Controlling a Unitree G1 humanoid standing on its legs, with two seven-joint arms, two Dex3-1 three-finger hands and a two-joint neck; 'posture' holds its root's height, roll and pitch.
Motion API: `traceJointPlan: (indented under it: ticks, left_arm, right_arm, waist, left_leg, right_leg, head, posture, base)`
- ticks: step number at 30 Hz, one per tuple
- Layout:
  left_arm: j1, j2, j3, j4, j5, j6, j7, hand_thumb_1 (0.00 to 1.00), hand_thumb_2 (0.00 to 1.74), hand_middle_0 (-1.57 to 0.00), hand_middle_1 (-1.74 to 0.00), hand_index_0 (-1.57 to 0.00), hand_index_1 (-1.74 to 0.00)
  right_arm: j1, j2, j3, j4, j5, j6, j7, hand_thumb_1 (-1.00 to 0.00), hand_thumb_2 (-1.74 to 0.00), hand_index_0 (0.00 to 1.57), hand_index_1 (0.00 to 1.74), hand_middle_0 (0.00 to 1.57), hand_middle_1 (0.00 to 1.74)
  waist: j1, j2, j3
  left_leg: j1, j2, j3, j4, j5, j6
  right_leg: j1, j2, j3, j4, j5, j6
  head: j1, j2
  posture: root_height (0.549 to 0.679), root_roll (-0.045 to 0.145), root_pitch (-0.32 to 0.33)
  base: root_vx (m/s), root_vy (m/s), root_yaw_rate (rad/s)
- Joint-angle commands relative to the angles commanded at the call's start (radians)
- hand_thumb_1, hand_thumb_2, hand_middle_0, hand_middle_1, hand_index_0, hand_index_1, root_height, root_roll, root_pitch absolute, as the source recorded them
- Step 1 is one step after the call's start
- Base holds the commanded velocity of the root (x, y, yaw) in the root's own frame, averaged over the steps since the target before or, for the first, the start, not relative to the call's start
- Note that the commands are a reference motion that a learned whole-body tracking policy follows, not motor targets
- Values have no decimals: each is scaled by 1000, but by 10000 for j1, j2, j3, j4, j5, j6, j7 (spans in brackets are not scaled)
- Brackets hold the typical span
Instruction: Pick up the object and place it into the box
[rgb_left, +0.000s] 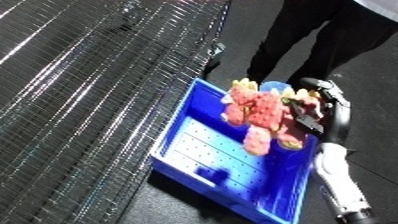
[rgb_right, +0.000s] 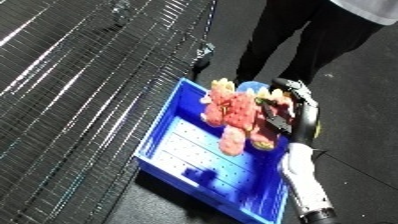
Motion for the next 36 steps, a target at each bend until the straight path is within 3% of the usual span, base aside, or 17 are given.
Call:
traceJointPlan:
  ticks: [1, 11, 22, 29, 36]
  left_arm:
    - [13, 17, 31, -13, 20, 3, -4, 1000, 1740, -1570, -1740, -1570, -1740]
    - [168, 104, 258, -157, 117, 76, 5, 1000, 1740, -1570, -1740, -1570, -1740]
    - [322, 250, 402, -177, 157, 236, -57, 1000, 1740, -1570, -1740, -1570, -1740]
    - [409, 344, 554, -266, 236, 371, -171, 1000, 1740, -1570, -1740, -1570, -1740]
    - [441, 342, 768, -335, 362, 430, -177, 1000, 1740, -1570, -1740, -1570, -1740]
  right_arm:
    - [6, 19, 2, 9, -3, -4, -1, 0, 0, 0, 0, 0, 0]
    - [130, 436, 249, -215, -132, 38, 76, 0, 0, 0, 0, 0, 0]
    - [-159, 633, 1241, -891, -19, 162, 710, 0, 0, 0, 0, 0, 0]
    - [-347, 804, 1911, -1098, 140, 277, 1244, 0, 0, 0, 0, 0, 0]
    - [-849, 780, 2873, -1173, 61, 552, 1778, 0, 0, 0, 0, 0, 0]
  waist:
    - [23, -8, -4]
    - [256, -200, -59]
    - [746, -567, -139]
    - [1180, -756, -208]
    - [1711, -950, -211]
  left_leg:
    - [-3, 10, 0, -16, 13, -3]
    - [-73, 140, -44, -18, 75, -23]
    - [-230, 248, -242, 94, 132, -29]
    - [-326, 268, -443, 36, 226, -42]
    - [-518, 214, -707, 99, 304, -59]
  right_leg:
    - [-4, 8, -3, -3, -2, 0]
    - [-66, 113, -25, 45, -23, -17]
    - [-111, 226, -133, 245, -102, -54]
    - [-61, 229, -269, 241, -113, -60]
    - [-85, 254, -396, 426, -199, -109]
  head:
    - [-29, -28]
    - [-222, -217]
    - [-1076, -321]
    - [-2469, -249]
    - [-4468, -144]
  posture:
    - [654, 84, -86]
    - [654, 81, -81]
    - [653, 74, -79]
    - [654, 70, -76]
    - [654, 67, -75]
  base:
    - [-1, -20, 14]
    - [6, -24, 17]
    - [-2, -33, 95]
    - [-5, -25, 130]
    - [-13, -24, 149]
